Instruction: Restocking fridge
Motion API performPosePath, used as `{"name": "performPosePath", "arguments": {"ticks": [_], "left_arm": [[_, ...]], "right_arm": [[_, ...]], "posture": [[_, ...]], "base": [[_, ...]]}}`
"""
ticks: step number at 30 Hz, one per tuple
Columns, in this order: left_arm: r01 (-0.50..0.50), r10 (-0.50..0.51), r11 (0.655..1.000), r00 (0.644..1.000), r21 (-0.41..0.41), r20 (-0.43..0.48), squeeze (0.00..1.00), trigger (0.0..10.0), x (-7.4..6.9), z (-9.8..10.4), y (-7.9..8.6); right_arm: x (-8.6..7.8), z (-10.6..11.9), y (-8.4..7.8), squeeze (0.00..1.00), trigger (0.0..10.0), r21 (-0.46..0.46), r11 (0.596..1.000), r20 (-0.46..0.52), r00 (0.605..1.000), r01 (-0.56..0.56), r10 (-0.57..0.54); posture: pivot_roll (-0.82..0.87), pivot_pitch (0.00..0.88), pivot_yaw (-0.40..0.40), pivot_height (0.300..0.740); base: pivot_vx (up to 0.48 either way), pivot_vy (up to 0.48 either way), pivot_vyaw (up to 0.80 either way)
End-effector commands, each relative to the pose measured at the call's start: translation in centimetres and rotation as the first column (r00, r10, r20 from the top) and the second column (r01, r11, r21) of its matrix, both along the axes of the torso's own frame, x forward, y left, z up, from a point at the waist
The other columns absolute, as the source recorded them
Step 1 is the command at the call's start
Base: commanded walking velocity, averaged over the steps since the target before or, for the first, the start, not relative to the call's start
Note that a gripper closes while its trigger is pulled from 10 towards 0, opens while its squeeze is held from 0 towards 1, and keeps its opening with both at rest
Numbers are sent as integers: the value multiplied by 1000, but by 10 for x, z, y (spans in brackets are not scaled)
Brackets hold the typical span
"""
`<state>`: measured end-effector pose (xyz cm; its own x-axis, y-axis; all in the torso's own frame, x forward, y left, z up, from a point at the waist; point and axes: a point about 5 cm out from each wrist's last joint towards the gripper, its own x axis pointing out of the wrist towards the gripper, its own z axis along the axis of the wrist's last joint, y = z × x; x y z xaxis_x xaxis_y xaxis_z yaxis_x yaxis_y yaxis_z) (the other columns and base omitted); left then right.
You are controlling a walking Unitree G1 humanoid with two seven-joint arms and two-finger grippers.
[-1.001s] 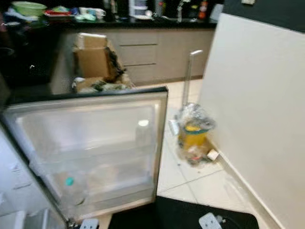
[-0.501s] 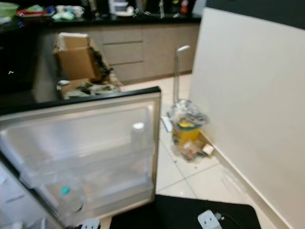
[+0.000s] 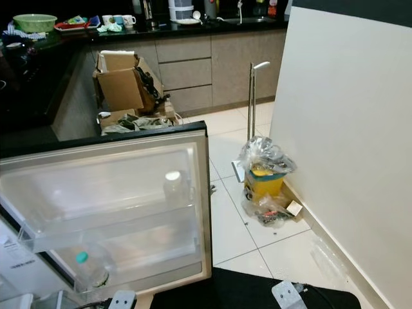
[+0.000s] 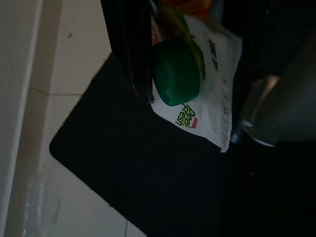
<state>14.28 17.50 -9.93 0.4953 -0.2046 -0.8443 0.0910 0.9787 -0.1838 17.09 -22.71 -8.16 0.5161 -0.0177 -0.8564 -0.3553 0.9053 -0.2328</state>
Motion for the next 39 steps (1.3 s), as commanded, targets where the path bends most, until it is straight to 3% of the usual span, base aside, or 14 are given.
{"name": "performPosePath", "arguments": {"ticks": [1,11,20,34,36,37,39], "left_arm": [[-6,6,1000,1000,21,-14,0,10000,-3,-1,4],[25,-25,1000,1000,6,-19,0,10000,-3,-1,1],[-17,18,999,1000,35,-21,0,10000,-3,-1,5],[-30,30,999,999,41,-15,0,10000,-1,-1,6],[-30,31,999,999,40,-15,0,10000,-1,-1,6],[-30,31,999,999,37,-15,0,10000,-1,-1,5],[-30,31,999,999,36,-15,0,10000,-1,-1,5]], "right_arm": [[7,3,2,0,10000,3,1000,27,999,-18,18],[16,7,6,0,10000,6,998,50,997,-56,56],[13,5,12,0,10000,50,995,31,996,-83,82],[7,2,17,0,10000,91,991,13,995,-103,102],[8,1,17,0,10000,82,993,13,996,-87,86],[5,-1,13,0,10000,22,998,-20,998,-59,59],[5,-1,14,0,10000,33,998,-20,999,-45,45]], "posture": [[-57,0,-9,740],[-57,0,-11,740],[-56,0,-10,740],[-55,0,-9,740],[-55,0,-9,740],[-56,0,-9,740],[-56,0,-9,740]], "base": [[0,0,0],[0,-93,0],[0,-173,0],[0,0,779],[0,0,581],[0,0,0],[0,0,0]]}}
